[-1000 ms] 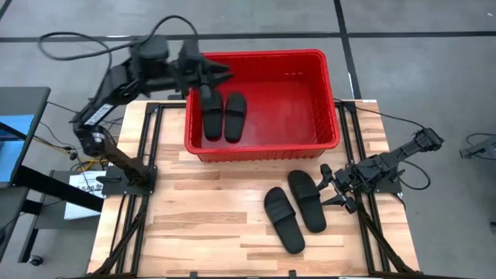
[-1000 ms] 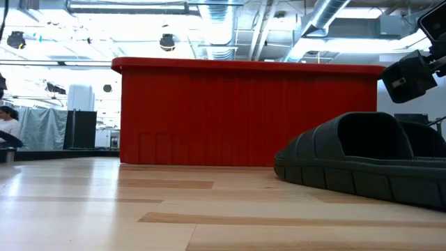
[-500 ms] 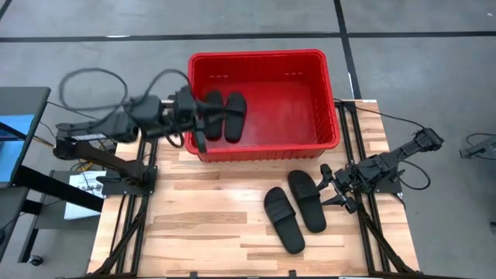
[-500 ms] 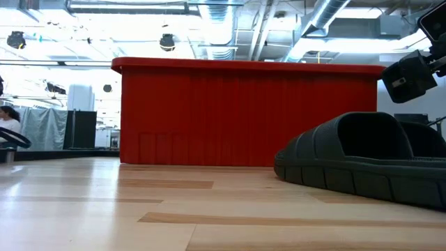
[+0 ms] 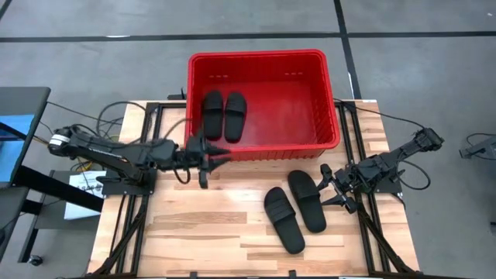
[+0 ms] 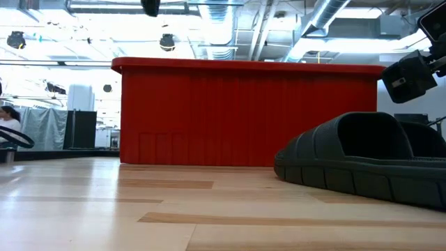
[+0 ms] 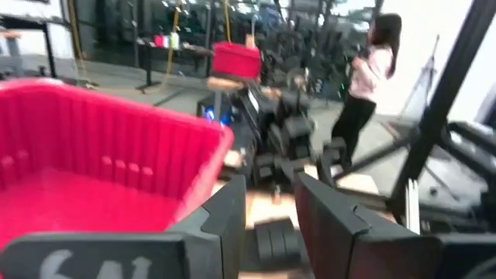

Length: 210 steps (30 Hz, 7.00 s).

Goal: Pick and place slides into bin
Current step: Put the black slipper into the red bin

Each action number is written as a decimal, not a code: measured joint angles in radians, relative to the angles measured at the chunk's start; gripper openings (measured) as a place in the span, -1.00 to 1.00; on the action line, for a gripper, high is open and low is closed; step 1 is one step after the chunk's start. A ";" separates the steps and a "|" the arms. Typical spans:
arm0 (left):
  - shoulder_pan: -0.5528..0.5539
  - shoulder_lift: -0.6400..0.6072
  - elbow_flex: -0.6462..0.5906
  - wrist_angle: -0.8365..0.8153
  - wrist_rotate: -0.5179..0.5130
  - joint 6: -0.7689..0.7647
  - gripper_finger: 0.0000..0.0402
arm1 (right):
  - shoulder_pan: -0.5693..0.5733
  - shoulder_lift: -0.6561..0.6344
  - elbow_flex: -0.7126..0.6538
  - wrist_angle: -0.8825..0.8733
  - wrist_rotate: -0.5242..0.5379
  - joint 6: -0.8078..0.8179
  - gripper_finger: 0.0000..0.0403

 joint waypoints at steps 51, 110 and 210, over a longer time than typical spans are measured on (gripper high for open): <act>-0.026 -0.853 -0.539 -0.327 0.122 -0.072 -0.49 | 0.000 0.000 0.000 0.440 0.020 0.371 0.16; -0.026 -1.057 -0.538 -0.372 -0.222 -0.434 -0.49 | 0.046 0.494 1.241 -0.964 0.284 -0.097 0.16; -0.026 -1.057 -0.538 -0.327 -0.105 -0.416 -0.49 | 0.117 1.614 1.315 -0.904 0.254 0.181 0.16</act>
